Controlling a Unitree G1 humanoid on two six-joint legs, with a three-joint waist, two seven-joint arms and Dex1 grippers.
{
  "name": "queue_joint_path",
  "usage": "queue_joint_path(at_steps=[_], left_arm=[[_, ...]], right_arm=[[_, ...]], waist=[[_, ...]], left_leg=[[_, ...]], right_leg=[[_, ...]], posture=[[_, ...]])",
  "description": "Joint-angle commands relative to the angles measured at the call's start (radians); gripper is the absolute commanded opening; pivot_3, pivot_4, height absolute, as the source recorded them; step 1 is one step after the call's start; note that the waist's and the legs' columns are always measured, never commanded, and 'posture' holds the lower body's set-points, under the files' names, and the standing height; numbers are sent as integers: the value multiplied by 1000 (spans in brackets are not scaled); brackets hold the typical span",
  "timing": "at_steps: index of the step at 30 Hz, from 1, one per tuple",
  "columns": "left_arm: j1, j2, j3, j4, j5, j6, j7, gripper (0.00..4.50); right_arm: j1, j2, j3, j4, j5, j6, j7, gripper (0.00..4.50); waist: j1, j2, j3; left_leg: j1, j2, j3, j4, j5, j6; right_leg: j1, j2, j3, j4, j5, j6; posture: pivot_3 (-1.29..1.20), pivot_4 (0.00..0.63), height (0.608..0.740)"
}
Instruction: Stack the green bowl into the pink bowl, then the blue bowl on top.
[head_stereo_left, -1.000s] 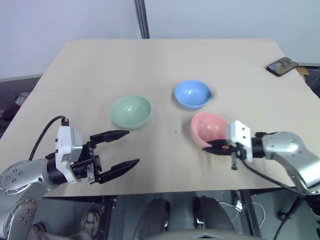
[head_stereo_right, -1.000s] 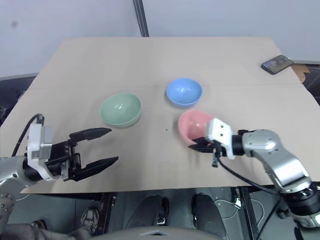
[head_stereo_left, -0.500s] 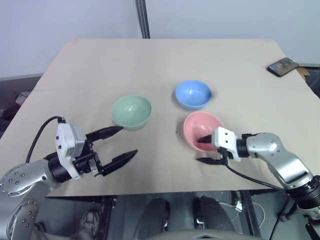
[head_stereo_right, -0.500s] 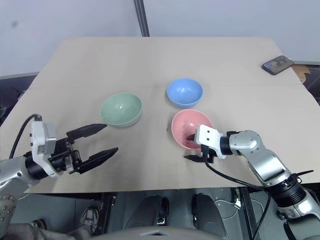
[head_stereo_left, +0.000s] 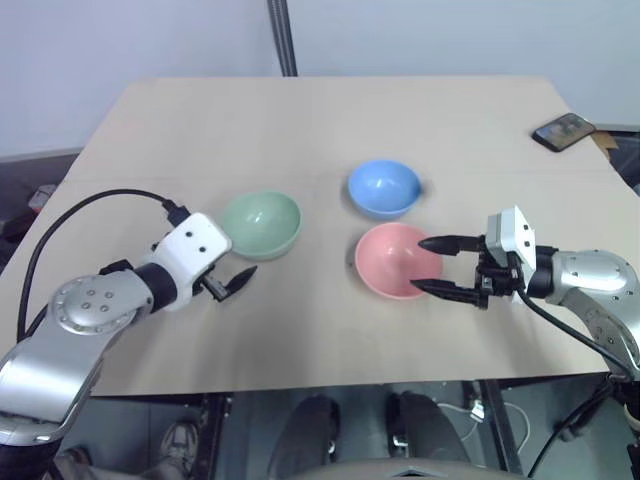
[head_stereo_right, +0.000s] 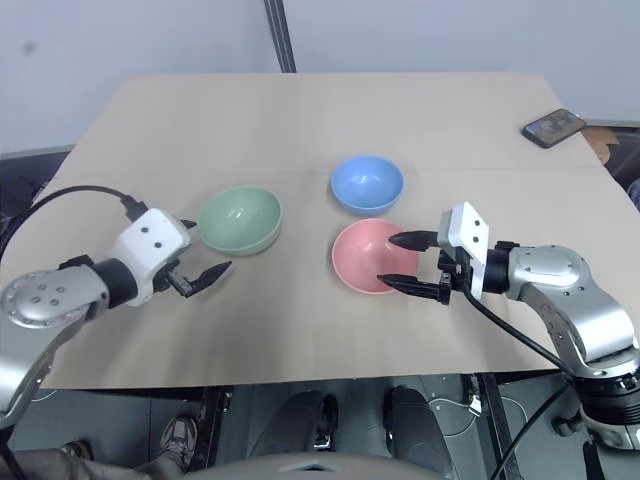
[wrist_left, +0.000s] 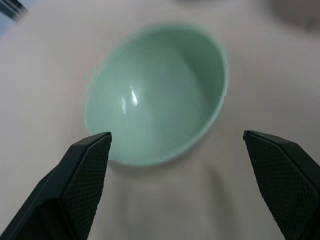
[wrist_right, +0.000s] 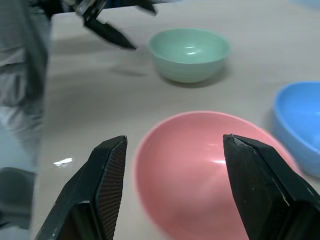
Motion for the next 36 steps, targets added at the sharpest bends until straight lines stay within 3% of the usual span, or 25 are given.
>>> queue_joint_path(at_steps=[1, 10, 15, 19, 23, 30, 35, 36], left_arm=[[-57, 5, -96, 56, 69, -14, -14, 4086], [-170, -62, -206, 138, 139, -92, -57, 29], [-195, -83, -194, 125, 131, -177, -119, 29], [-256, -90, -180, 64, 46, -263, -252, 29], [-392, -100, -247, 50, -23, -318, -415, 29], [-595, -200, -469, 239, 57, -529, -667, 29], [-689, -299, -539, 422, 115, -652, -745, 29], [-703, -323, -537, 443, 114, -663, -743, 692]], right_arm=[[-6, 14, -6, -18, -19, -38, -32, 3244], [29, 2, -43, -37, -28, -46, -72, 3244], [61, -14, -75, -50, -24, -64, -72, 3244], [90, -29, -117, -63, -35, -92, -79, 3244], [134, -45, -187, -70, -38, -103, -108, 3244], [204, -52, -281, -122, -29, -77, -169, 3244], [242, -51, -298, -173, -28, -54, -211, 3244], [248, -48, -299, -183, -26, -49, -221, 3244]], waist=[[2, 0, 0], [4, 0, 0], [4, 0, 0], [6, 0, 0], [7, -1, 0], [2, 0, 0], [2, -1, 0], [3, -1, 0]], left_leg=[[-1, 0, 0, 0, 0, 0], [-11, -3, -1, 1, 3, -4], [-11, -2, -2, 1, 3, -4], [-12, -3, -3, 4, 3, -4], [-12, -3, -4, 5, 3, -4], [-11, -5, -3, 7, 3, -4], [-11, -5, -3, 9, 3, -3], [-11, -4, -3, 10, 1, -1]], right_leg=[[-1, 0, 0, 0, 1, 1], [-9, -2, -1, 0, 1, 1], [-9, -2, -2, 1, 1, 1], [-8, -2, -3, 1, 1, 1], [-7, -2, -4, 1, 1, 2], [-6, 1, -4, 4, 1, 2], [-6, 4, -4, 5, 1, 2], [-6, 4, -3, 5, 1, 3]], posture=[[0, 150, 740], [0, 150, 740], [0, 150, 740], [0, 150, 740], [0, 150, 740], [0, 150, 740], [0, 150, 740], [0, 150, 740]])
